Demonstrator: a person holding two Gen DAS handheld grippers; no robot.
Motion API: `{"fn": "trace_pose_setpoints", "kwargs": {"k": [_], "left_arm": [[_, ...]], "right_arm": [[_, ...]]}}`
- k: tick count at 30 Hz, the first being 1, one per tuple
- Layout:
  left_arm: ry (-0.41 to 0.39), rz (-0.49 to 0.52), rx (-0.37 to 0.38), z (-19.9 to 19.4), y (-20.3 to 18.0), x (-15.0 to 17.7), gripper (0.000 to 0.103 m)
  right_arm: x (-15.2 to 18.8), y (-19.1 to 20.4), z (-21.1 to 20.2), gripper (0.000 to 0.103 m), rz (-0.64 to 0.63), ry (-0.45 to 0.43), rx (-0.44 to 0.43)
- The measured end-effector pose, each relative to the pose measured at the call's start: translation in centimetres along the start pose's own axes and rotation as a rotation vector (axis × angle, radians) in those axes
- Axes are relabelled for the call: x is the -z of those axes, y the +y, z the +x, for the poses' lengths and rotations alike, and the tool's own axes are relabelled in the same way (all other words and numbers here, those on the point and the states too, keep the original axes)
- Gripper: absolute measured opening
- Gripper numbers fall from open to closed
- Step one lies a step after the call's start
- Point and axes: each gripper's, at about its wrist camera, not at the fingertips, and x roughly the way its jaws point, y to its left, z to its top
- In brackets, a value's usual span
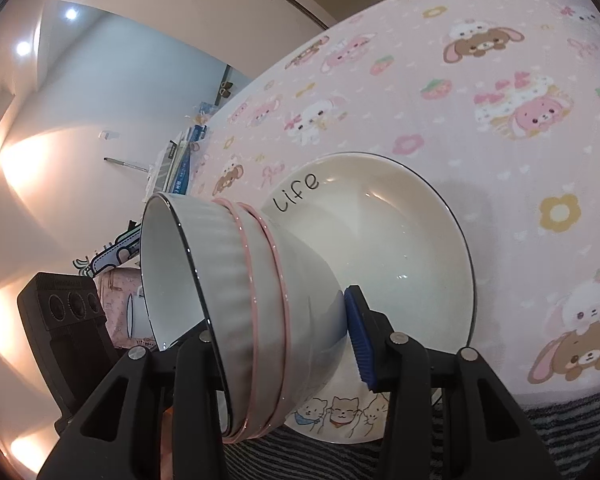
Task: Organize plates and bowls
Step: 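Carry the bowl stack over the plate stack and lower it onto the top plate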
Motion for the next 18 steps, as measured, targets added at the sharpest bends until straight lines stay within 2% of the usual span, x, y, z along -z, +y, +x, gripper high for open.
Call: {"fn": "trace_pose_setpoints", "kwargs": {"k": [11,18], "left_arm": [[0.016,-0.004,-0.015,1.4,0.5,-0.1,0.050],[0.002,0.010,-0.020,1.5,0.3,-0.1,0.050]], "right_arm": [[-0.3,-1.1,1.4,0.042,0.017,0.030,0.019],[-0.4,-0.7,1.4,0.042,-0.002,0.018,0.036]]}}
